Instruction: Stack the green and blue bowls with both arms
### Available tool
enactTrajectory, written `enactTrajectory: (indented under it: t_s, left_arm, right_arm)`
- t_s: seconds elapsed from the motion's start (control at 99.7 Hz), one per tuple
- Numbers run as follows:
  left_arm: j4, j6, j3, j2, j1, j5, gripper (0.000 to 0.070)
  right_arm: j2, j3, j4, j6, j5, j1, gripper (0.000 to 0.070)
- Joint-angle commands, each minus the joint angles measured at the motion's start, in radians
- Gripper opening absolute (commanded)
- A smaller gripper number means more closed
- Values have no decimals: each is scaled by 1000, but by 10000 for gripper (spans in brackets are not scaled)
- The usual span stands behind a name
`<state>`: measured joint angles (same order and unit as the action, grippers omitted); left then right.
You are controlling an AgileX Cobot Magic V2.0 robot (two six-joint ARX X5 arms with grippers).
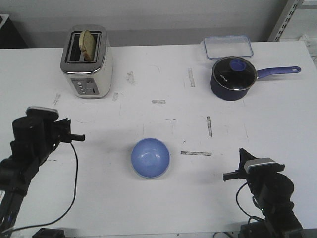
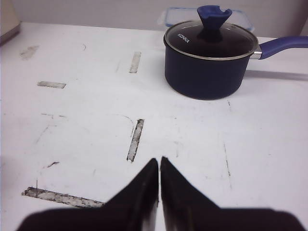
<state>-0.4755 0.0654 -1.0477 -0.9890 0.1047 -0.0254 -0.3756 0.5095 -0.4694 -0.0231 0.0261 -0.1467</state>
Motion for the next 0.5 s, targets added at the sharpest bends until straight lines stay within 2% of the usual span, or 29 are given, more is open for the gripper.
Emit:
enactTrajectory:
  t_s: [0.0, 0.281, 0.381, 0.492]
  left_arm:
    - [56, 13, 82, 70, -20, 0, 1]
    - [164, 6, 371, 349, -137, 1, 1]
    - [166, 2, 446, 430, -178, 1, 1]
    - [164, 0, 449, 444, -179, 1, 1]
  right_arm:
    - [-6, 0, 12, -2, 1, 0, 0]
    - [-5, 0, 13, -2, 1, 0, 0]
    - [-5, 0, 21, -2, 1, 0, 0]
    - [-5, 0, 21, -2, 1, 0, 0]
